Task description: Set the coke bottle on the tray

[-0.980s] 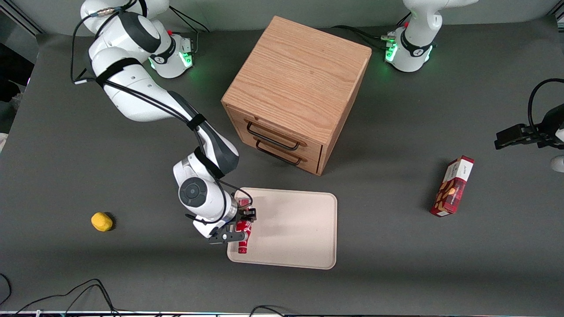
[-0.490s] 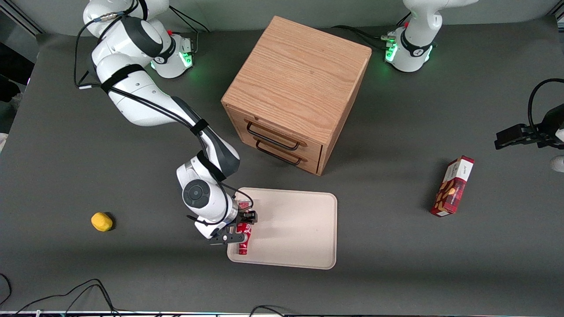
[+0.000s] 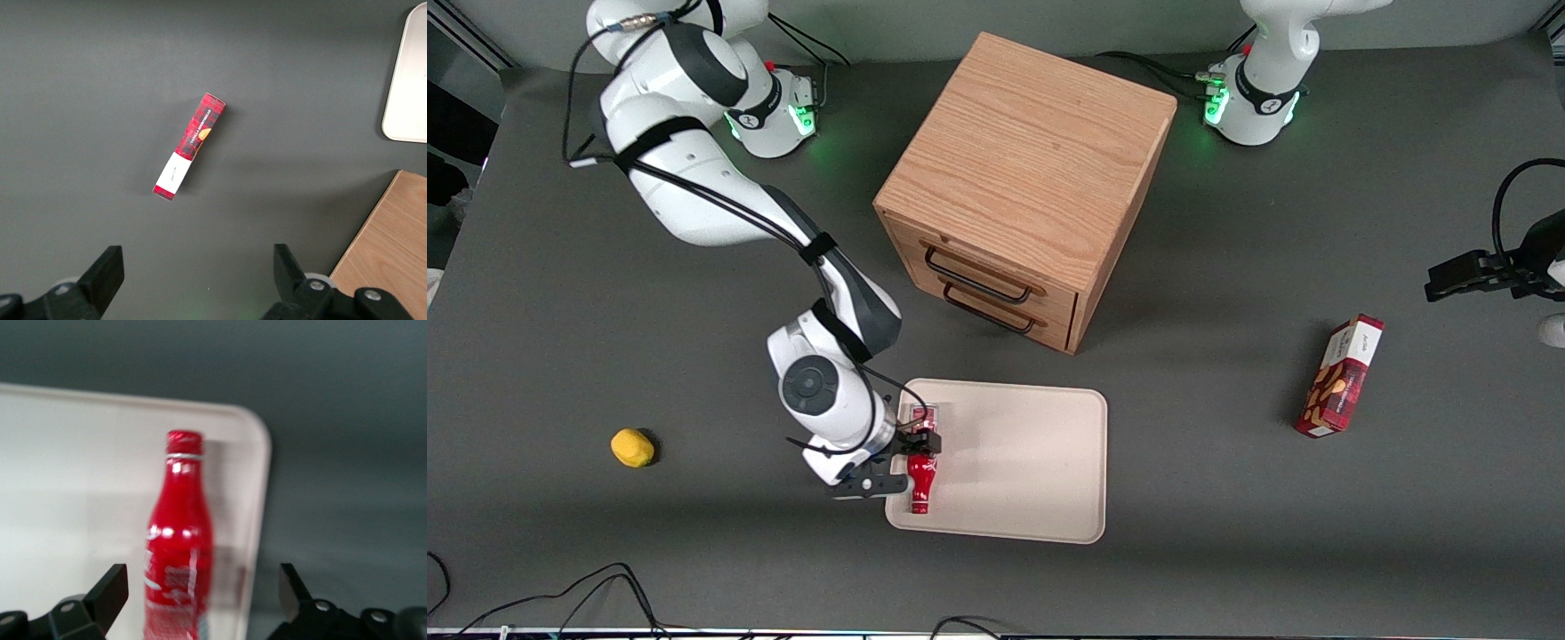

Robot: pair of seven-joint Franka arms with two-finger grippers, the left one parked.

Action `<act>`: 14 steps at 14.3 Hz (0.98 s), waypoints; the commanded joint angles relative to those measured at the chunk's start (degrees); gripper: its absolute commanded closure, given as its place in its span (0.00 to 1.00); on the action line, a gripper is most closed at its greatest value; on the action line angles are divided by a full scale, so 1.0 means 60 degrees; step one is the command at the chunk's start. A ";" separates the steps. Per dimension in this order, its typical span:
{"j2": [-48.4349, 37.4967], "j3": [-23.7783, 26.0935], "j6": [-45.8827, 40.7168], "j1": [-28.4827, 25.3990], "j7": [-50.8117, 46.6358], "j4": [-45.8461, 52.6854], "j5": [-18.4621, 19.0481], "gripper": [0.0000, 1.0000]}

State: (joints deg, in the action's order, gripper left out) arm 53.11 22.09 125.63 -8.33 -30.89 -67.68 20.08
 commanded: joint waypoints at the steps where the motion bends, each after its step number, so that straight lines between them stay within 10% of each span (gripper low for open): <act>1: -0.2576 0.0053 -0.1391 0.1064 -0.0228 -0.1975 -0.0006 0.00; 6: -0.4498 -0.0049 -0.4060 0.2223 0.1141 -0.2108 -0.1252 0.00; 14: -0.9258 -0.1587 -0.2643 0.2781 0.3639 -0.6866 -0.3390 0.00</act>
State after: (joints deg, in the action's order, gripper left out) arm 7.23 13.97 106.13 8.21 -10.94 -97.54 2.46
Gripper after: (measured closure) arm 0.000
